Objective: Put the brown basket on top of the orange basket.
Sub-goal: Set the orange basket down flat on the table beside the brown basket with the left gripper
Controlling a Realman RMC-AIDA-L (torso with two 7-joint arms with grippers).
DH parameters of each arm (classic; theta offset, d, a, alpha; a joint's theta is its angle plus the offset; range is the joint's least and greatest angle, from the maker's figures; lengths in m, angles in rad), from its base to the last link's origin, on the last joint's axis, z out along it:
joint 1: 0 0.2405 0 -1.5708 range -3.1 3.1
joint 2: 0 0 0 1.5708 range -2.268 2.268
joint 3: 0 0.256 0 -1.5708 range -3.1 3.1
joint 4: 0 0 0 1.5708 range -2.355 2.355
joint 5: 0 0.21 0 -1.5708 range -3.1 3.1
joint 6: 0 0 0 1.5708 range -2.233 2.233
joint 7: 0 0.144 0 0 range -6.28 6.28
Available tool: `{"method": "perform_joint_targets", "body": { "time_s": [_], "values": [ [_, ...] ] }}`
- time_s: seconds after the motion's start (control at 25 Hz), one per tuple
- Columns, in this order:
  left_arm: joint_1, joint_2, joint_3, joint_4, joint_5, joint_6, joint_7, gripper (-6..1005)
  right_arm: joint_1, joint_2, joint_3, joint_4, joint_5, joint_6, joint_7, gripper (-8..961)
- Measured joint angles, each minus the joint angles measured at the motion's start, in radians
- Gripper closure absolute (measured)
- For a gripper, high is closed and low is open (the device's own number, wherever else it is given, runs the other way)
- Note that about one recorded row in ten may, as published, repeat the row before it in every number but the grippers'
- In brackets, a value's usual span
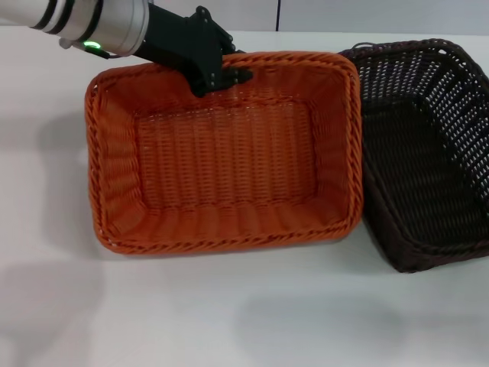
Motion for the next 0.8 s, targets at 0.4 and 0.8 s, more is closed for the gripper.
{"method": "perform_joint_targets", "body": {
  "time_s": [0.4,0.8],
  "values": [
    [-0.013,0.0,-0.01,-0.037,-0.006,0.085,0.016,808,-0.002,0.0,0.0,0.0,0.0,0.0,-0.001,133],
    [-0.006,-0.002,0.02,-0.04,-0.031,0.124,0.02,717,-0.003,0.0,0.001,0.0,0.0,0.0,-0.002,133]
  ]
}}
